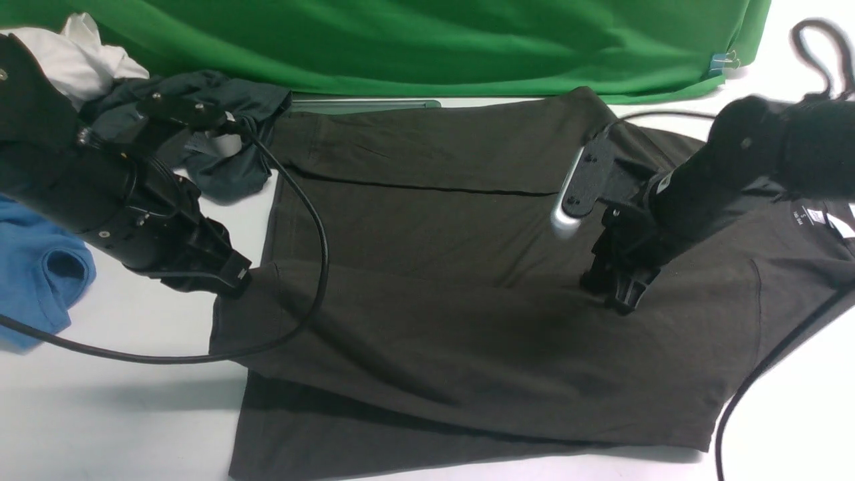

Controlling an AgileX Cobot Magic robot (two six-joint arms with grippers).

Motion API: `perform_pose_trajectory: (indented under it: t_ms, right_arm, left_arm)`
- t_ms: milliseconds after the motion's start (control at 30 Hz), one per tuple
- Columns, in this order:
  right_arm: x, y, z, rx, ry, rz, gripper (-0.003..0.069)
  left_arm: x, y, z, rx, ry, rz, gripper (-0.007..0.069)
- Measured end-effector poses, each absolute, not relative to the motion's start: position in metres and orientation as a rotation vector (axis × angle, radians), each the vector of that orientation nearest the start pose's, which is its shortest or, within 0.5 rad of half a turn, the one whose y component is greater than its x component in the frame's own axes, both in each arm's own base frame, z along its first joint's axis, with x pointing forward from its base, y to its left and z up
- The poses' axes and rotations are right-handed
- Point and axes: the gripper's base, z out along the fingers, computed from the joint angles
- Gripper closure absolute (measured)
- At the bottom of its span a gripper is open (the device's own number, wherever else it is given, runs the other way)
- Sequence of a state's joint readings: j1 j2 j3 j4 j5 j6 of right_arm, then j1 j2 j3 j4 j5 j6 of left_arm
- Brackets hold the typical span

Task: Fold a long-sleeved shirt on a white desktop.
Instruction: 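Fold the left side of the black T-shirt inward over its body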

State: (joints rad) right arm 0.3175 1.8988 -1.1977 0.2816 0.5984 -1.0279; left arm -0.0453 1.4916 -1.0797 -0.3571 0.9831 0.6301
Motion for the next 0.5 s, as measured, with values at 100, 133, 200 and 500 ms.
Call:
perform_pose_trajectory:
  t_ms: [100,133,200,500]
  right_arm:
    - [0.358,0.132,0.155,-1.479,2.317,0.081,0.0114]
    - [0.359,0.132,0.151,-1.479,2.325,0.086,0.0117]
    - [0.360,0.133,0.151,-1.475,2.325,0.085,0.0136]
    - [0.354,0.134,0.147,-1.496,2.385,0.160,0.0452]
  left_arm:
    - [0.285,-0.039,0.265,0.708,2.689,-0.328,0.0588]
    - [0.285,-0.039,0.265,0.708,2.688,-0.327,0.0588]
    - [0.285,-0.039,0.265,0.707,2.687,-0.326,0.0588]
    - [0.285,-0.039,0.265,0.711,2.683,-0.323,0.0588]
